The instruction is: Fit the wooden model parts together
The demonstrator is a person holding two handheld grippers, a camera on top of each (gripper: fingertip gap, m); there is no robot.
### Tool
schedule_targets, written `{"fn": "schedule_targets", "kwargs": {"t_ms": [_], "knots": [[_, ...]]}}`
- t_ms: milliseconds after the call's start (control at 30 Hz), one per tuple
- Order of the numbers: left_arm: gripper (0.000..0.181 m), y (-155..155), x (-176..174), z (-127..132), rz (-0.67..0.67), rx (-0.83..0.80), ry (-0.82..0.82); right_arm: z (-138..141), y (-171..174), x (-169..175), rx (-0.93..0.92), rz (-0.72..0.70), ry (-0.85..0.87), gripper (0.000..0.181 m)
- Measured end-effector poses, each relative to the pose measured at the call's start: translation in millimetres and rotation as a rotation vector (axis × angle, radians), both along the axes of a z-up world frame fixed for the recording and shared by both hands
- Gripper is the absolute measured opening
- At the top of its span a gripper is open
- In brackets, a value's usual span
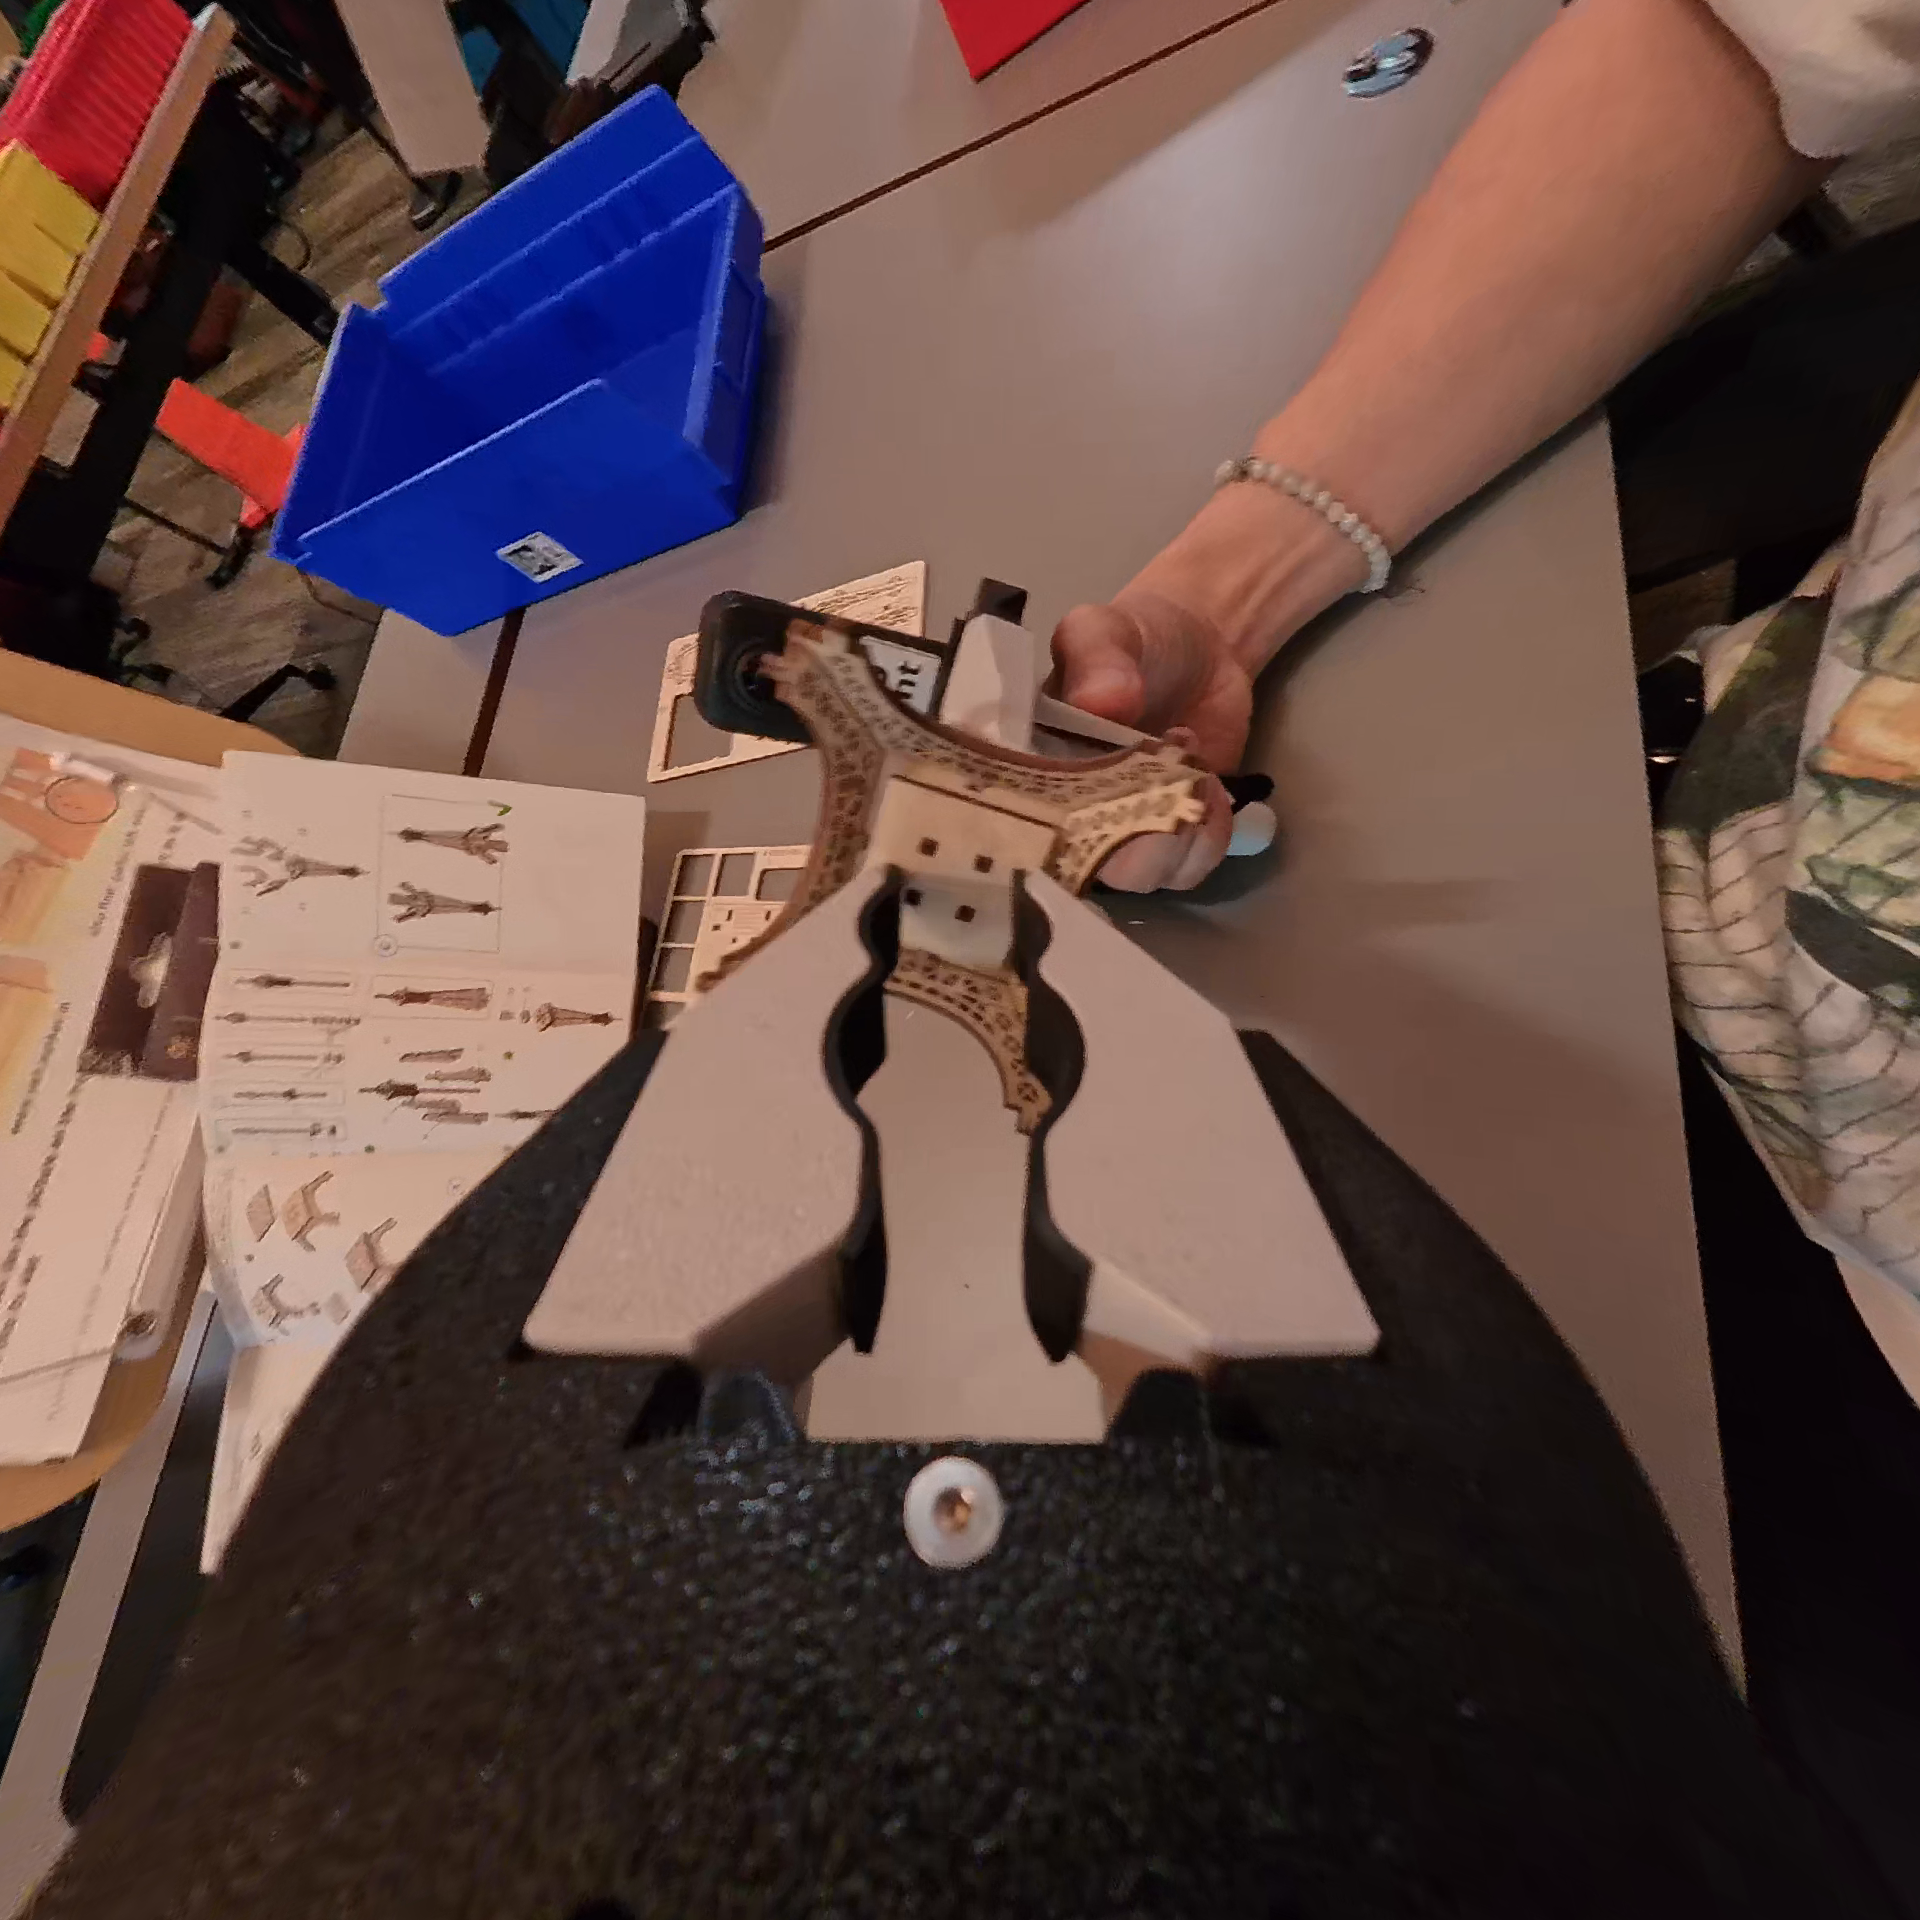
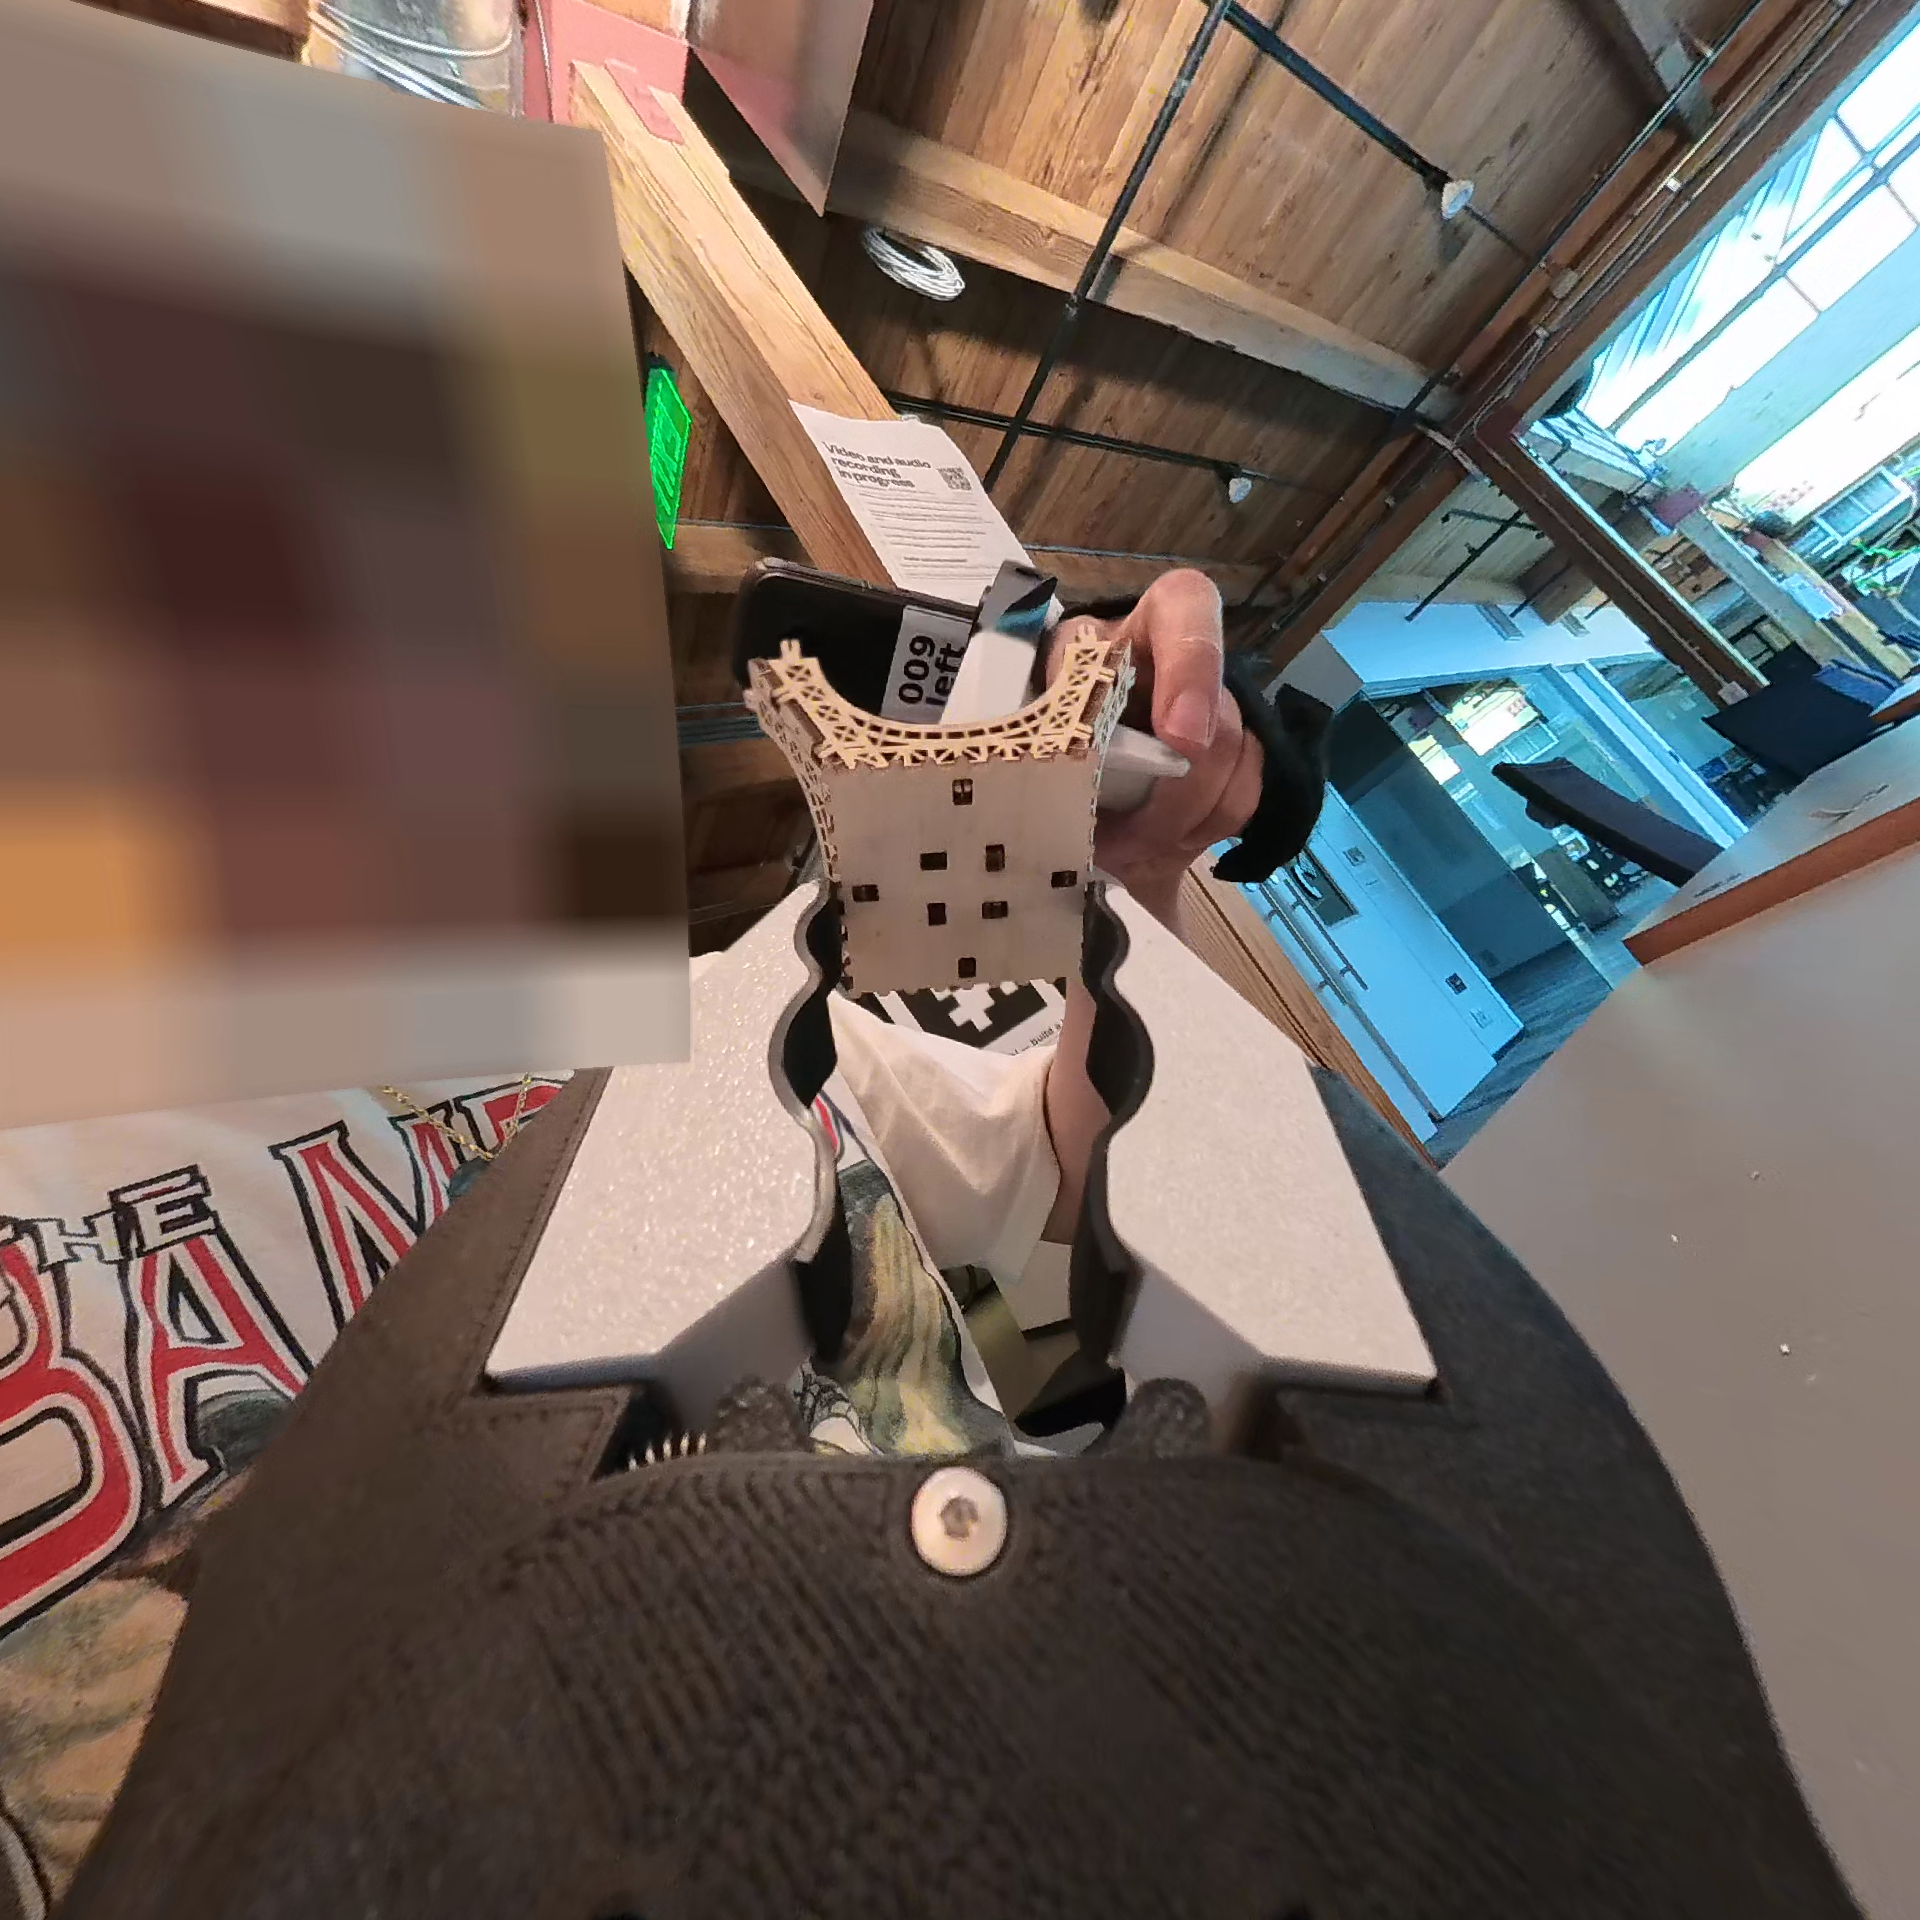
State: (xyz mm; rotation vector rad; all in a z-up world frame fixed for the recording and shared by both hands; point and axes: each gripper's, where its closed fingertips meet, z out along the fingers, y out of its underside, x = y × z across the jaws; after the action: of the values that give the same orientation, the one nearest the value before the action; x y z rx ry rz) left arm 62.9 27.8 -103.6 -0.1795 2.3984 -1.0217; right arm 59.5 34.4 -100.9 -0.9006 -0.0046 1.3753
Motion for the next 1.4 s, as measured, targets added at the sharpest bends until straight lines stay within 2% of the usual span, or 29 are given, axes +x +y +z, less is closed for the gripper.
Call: {"fn": "schedule_targets", "kwargs": {"t_ms": [33,167,533,1400], "knots": [[0.027,2,2,2,0.014,0.0,-0.004,0,0,-2,0.003,0.004,-0.009,0.046],[0.026,8,6,13,0.055,-0.042,-0.016,2,-2,-1,0.019,0.014,0.002,0.046],[0.014,1,2,13,0.081,-0.136,0.046,6,-9,-2,0.068,0.061,0.029,0.045],[0.0,-1,-1,0,0.071,-0.133,0.081,4,-8,-4,0.06,0.069,0.024,0.046]]}}
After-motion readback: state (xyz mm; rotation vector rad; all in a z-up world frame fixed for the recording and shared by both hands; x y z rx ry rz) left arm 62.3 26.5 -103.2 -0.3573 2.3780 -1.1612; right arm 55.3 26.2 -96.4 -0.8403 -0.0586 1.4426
